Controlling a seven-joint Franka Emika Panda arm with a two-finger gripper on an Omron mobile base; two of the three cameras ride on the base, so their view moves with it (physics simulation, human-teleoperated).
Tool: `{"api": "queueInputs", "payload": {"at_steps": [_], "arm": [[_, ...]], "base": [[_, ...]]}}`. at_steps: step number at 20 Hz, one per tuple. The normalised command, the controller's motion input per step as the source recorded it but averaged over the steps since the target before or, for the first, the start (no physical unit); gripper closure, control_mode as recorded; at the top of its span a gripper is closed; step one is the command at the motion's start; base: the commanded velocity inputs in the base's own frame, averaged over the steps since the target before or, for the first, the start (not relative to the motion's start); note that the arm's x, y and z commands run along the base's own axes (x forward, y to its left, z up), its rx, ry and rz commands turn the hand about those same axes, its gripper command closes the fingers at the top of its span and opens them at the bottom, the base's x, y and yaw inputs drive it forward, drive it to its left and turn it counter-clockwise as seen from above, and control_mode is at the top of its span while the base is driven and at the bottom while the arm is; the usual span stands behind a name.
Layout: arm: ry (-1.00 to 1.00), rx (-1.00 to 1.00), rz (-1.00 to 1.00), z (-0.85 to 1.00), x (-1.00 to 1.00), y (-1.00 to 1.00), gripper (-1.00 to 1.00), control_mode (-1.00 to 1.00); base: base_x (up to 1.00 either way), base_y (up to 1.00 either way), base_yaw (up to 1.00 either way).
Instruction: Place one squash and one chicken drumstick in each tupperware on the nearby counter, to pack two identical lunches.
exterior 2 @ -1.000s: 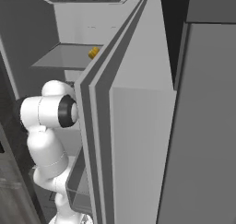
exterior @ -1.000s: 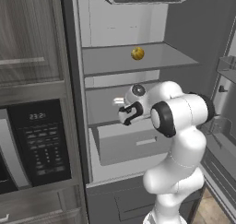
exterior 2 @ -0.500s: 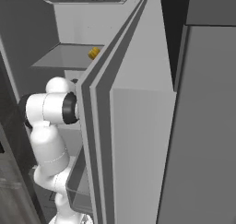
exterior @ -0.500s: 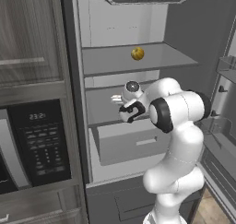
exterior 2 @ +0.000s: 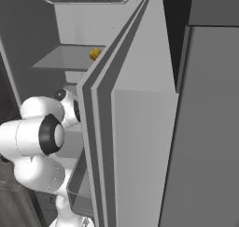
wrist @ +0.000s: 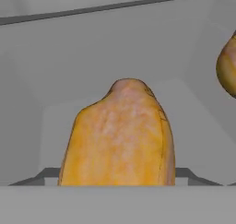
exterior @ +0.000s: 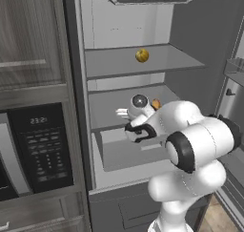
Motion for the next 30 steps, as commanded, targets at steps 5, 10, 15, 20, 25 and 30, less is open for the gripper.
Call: {"api": "queueInputs", "payload": {"at_steps": [5,10,15,20,25,30], "arm": [[0.00,0.00,0.01,0.81,-1.00,-0.05,1.00,-1.00],[0.03,-0.02,0.05,1.00,-1.00,-0.09,1.00,-1.00],[0.11,-0.02,0.05,1.00,-1.00,-0.05,1.00,-1.00],[0.21,-0.02,0.03,0.86,-1.00,0.00,1.00,-1.00],[0.16,-0.01,0.00,0.88,-0.84,0.00,1.00,-1.00],[0.20,-0.01,0.00,0.82,-0.68,-0.01,1.00,-1.00]], "base": [[0.00,0.00,0.00],[0.00,0.00,0.00],[0.00,0.00,0.00],[0.00,0.00,0.00],[0.00,0.00,0.00],[0.00,0.00,0.00]]}}
